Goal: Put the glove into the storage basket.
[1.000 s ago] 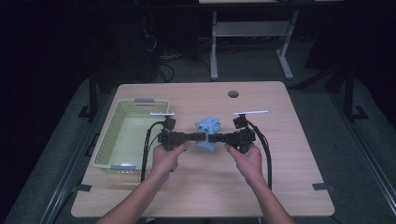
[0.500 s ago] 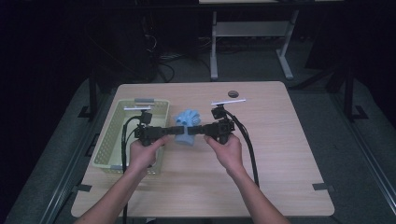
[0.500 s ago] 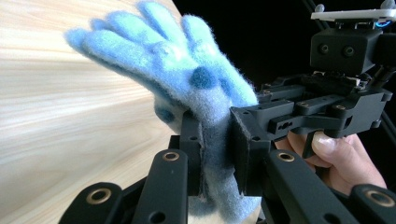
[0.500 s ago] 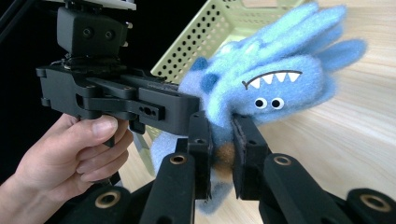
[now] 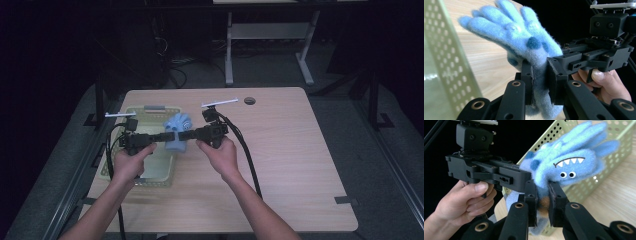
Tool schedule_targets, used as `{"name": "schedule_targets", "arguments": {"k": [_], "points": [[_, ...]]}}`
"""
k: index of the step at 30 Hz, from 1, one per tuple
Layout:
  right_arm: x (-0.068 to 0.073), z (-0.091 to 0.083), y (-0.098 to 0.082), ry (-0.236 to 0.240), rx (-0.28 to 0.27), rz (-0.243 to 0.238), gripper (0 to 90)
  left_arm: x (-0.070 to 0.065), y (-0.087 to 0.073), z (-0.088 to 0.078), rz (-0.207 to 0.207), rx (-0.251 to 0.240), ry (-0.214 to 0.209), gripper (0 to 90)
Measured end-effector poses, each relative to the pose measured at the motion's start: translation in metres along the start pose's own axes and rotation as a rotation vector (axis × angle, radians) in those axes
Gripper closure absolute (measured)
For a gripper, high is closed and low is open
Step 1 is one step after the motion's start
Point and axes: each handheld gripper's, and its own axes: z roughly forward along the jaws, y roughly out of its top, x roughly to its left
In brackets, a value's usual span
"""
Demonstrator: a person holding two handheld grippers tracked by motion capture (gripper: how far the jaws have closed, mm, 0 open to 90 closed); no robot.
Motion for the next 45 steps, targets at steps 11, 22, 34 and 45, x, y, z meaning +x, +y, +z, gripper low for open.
{"name": "schedule_targets", "arguments": {"k": [11, 22, 34, 45], "points": [[0.006, 0.026, 0.011, 0.025, 0.011, 0.008, 79.8, 0.016, 0.004, -0.021, -0.023, -0.015, 0.015, 78.4], [0.008, 0.06, 0.018, 0.059, 0.024, 0.027, 80.1, 0.035, 0.004, -0.045, -0.059, -0.025, 0.053, 80.3], [0.005, 0.089, 0.018, 0.061, 0.049, 0.054, 80.0, 0.05, 0.001, -0.057, -0.046, -0.019, 0.109, 83.0], [0.001, 0.108, 0.01, 0.03, 0.069, 0.07, 79.0, 0.063, -0.004, -0.058, -0.033, 0.02, 0.176, 83.7]]}}
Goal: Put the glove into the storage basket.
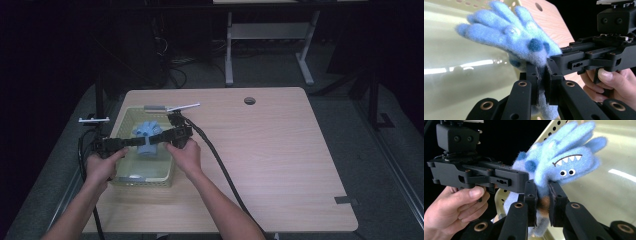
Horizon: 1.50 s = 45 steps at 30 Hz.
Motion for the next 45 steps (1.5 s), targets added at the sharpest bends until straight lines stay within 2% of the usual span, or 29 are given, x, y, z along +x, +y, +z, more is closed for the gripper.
{"name": "schedule_targets", "arguments": {"k": [9, 20, 30, 36, 40, 43, 45], "points": [[-0.005, 0.007, -0.005, 0.004, 0.014, 0.031, 77.4, 0.005, -0.003, -0.001, -0.015, 0.035, 0.006, 83.7], [-0.007, 0.01, -0.008, -0.025, 0.024, 0.028, 75.9, 0.006, -0.004, 0.002, -0.017, 0.048, 0.013, 83.7], [-0.009, 0.01, -0.01, -0.034, 0.036, 0.039, 73.7, 0.006, -0.004, 0.003, -0.013, 0.068, 0.023, 84.0], [-0.012, 0.001, -0.009, -0.072, 0.032, 0.027, 73.8, 0.007, -0.005, 0.005, -0.011, 0.089, 0.056, 84.1], [-0.012, -0.007, -0.009, -0.081, 0.022, 0.023, 74.0, 0.006, -0.005, 0.011, -0.008, 0.127, 0.084, 84.1], [-0.012, -0.012, -0.009, -0.081, 0.016, 0.026, 74.0, 0.002, -0.004, 0.02, 0.028, 0.172, 0.15, 84.0], [-0.012, -0.015, -0.01, -0.078, 0.012, 0.027, 73.9, 0.001, -0.003, 0.025, 0.036, 0.203, 0.196, 83.9]]}}
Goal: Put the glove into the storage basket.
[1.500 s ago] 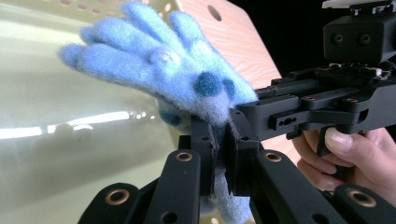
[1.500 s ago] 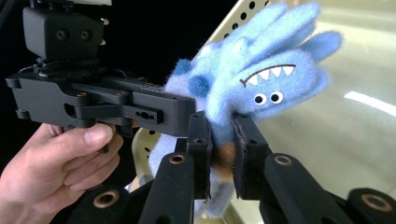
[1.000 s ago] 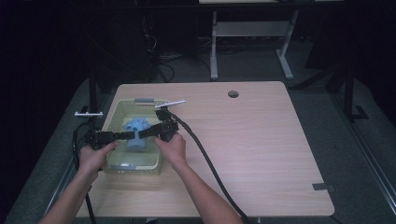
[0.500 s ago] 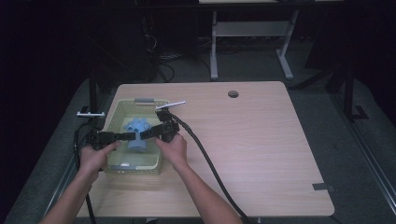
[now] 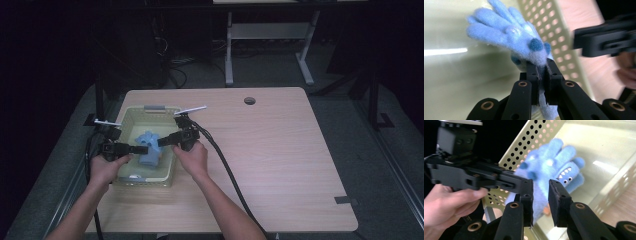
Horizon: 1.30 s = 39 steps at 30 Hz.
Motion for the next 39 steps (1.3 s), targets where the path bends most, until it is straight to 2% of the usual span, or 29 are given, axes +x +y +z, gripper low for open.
{"name": "schedule_targets", "arguments": {"k": [3, 8, 10, 11, 15, 16, 17, 20, 22, 23, 27, 30, 34, 37, 39], "points": [[-0.001, -0.005, -0.001, -0.001, -0.011, -0.01, 73.9, -0.001, 0.003, 0.007, 0.023, 0.052, 0.05, 83.7], [-0.002, -0.014, -0.001, 0.001, -0.025, -0.012, 73.7, -0.001, 0.006, 0.02, 0.008, 0.128, 0.128, 80.2], [-0.002, -0.017, -0.002, 0.0, -0.032, -0.018, 73.5, 0.0, 0.007, 0.024, 0.014, 0.158, 0.182, 72.3], [-0.002, -0.018, -0.002, 0.001, -0.03, -0.017, 73.2, 0.001, 0.007, 0.025, 0.012, 0.177, 0.192, 66.4], [-0.002, -0.026, -0.002, 0.001, -0.036, -0.017, 72.7, 0.0, 0.01, 0.021, 0.002, 0.161, 0.22, 53.9], [-0.002, -0.027, -0.002, 0.002, -0.039, -0.018, 72.5, -0.002, 0.011, 0.019, -0.005, 0.149, 0.22, 53.7], [-0.003, -0.029, -0.002, 0.0, -0.041, -0.02, 72.3, -0.002, 0.013, 0.015, 0.009, 0.144, 0.229, 53.5], [-0.004, -0.034, -0.003, 0.003, -0.051, -0.015, 72.1, -0.006, 0.017, 0.008, 0.004, 0.091, 0.23, 55.9], [-0.005, -0.037, -0.004, -0.004, -0.052, -0.015, 71.8, -0.009, 0.02, 0.005, 0.038, 0.088, 0.246, 59.4], [-0.006, -0.038, -0.004, -0.003, -0.051, -0.013, 71.7, -0.011, 0.021, 0.005, 0.041, 0.09, 0.252, 61.9], [-0.008, -0.041, -0.006, -0.013, -0.056, -0.018, 71.5, -0.01, 0.02, 0.015, 0.057, 0.139, 0.281, 69.7], [-0.008, -0.045, -0.006, -0.005, -0.056, -0.017, 71.3, -0.008, 0.019, 0.026, 0.08, 0.206, 0.32, 70.4], [-0.011, -0.048, -0.007, -0.01, -0.056, -0.016, 71.0, -0.006, 0.019, 0.038, 0.089, 0.253, 0.356, 70.4], [-0.014, -0.05, -0.008, -0.006, -0.054, -0.014, 70.5, -0.008, 0.02, 0.038, 0.102, 0.241, 0.337, 69.4], [-0.015, -0.051, -0.009, -0.003, -0.052, -0.012, 70.1, -0.011, 0.021, 0.035, 0.094, 0.225, 0.326, 68.4]]}}
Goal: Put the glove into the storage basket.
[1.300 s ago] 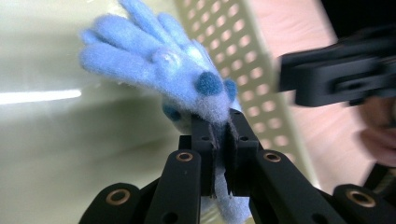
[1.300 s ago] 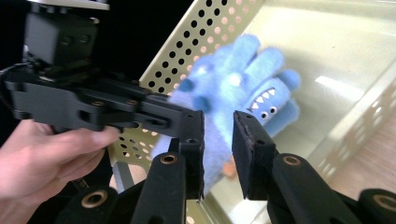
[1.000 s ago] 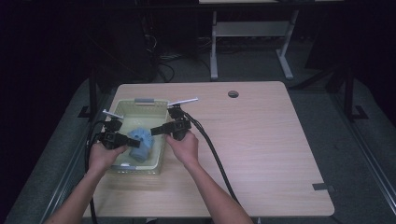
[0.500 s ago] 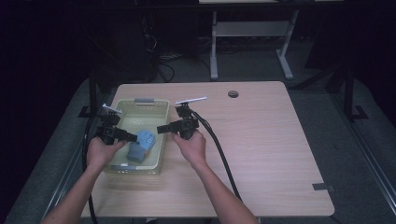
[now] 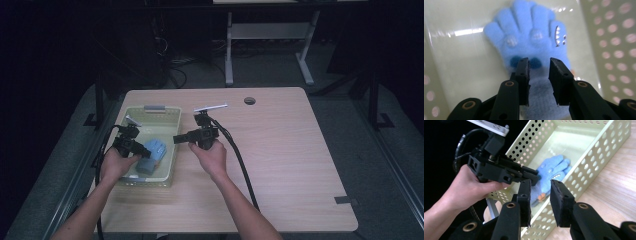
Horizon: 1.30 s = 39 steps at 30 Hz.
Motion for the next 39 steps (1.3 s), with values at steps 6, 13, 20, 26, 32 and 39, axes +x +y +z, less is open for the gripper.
{"name": "schedule_targets", "arguments": {"k": [6, 13, 20, 26, 32, 39], "points": [[-0.003, -0.007, 0.0, 0.003, -0.012, 0.015, 67.8, -0.006, 0.002, -0.014, 0.003, -0.077, -0.037, 62.6], [-0.011, -0.017, -0.002, -0.015, -0.027, 0.029, 65.3, -0.014, 0.003, -0.024, 0.032, -0.117, -0.082, 55.2], [-0.019, -0.028, -0.004, -0.021, -0.041, 0.031, 61.5, -0.019, 0.005, -0.034, 0.03, -0.175, -0.145, 53.9], [-0.025, -0.038, -0.006, -0.026, -0.05, 0.035, 56.7, -0.024, 0.004, -0.042, 0.036, -0.216, -0.182, 52.5], [-0.033, -0.051, -0.01, -0.032, -0.071, 0.053, 50.8, -0.034, 0.003, -0.045, 0.052, -0.238, -0.215, 51.3], [-0.04, -0.066, -0.013, -0.057, -0.084, 0.066, 47.7, -0.046, 0.003, -0.047, 0.087, -0.256, -0.255, 47.9]]}}
